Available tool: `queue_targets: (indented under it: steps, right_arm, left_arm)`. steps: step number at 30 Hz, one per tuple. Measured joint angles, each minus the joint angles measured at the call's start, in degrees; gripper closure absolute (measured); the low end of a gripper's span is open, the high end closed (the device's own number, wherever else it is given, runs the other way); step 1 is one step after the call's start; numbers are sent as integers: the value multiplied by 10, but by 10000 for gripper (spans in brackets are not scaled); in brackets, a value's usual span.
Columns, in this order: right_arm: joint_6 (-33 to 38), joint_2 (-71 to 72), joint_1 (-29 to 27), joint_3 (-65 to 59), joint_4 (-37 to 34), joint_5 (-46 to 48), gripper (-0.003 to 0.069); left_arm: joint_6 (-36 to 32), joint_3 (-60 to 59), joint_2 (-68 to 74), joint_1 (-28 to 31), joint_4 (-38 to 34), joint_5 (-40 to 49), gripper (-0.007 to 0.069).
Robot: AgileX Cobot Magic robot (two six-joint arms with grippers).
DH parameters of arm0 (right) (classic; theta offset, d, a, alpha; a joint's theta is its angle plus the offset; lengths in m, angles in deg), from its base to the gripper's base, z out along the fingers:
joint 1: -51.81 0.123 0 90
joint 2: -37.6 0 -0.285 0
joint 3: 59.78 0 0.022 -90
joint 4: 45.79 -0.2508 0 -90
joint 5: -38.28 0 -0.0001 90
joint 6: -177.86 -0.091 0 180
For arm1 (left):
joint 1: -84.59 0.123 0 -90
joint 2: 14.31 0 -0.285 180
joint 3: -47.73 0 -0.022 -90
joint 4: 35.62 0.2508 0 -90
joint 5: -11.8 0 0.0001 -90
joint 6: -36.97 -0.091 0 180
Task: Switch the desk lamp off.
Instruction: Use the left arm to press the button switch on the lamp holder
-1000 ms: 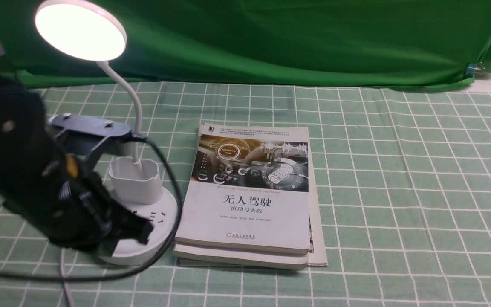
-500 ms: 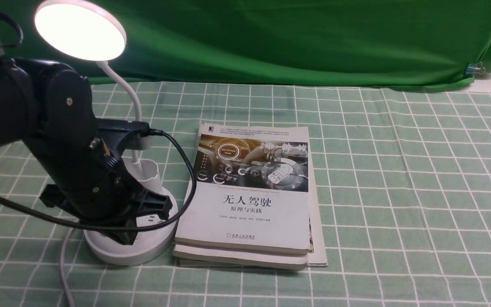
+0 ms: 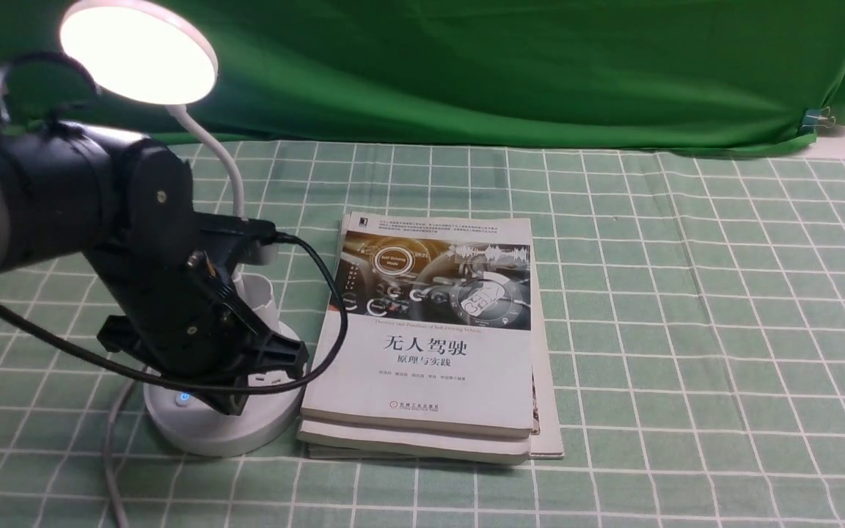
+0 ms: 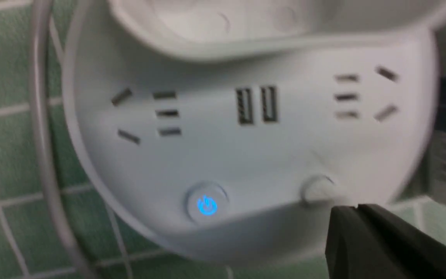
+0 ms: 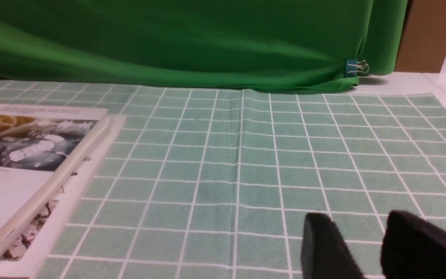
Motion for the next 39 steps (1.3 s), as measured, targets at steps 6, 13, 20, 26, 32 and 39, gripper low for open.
queue_targets:
  steps: [6,13,20,26,32,39]
  right_arm:
    - [0,0,0,0,0,0,417]
    - [0,0,0,0,0,0,417]
    - [0,0,0,0,0,0,417]
    - [0,0,0,0,0,0,417]
    - [0,0,0,0,0,0,417]
    - [0,0,0,0,0,0,417]
  left_arm:
    - [2,7,27,0,1,1,623]
    - [0,6,20,0,1,1,623]
    - [0,5,-27,0,1,-5,623]
    - [-1,5,-8,0,1,-17,623]
    - [-1,7,29,0,1,-20,623]
    - [-2,9,23,0,1,-17,623]
